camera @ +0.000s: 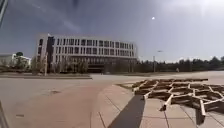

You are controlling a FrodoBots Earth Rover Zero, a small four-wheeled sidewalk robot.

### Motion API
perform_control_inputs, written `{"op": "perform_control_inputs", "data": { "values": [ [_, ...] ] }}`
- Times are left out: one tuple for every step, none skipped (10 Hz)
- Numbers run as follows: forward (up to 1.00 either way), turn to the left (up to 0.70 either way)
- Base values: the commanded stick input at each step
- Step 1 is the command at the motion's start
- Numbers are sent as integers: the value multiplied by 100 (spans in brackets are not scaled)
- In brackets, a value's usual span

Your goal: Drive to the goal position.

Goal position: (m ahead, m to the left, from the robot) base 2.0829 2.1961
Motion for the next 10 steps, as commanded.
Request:
{"op": "perform_control_inputs", "data": {
  "values": [
    [5,0],
    [5,0],
    [5,0],
    [5,0],
    [5,0],
    [5,0],
    [5,0],
    [5,0],
    [5,0],
    [5,0]
  ]
}}
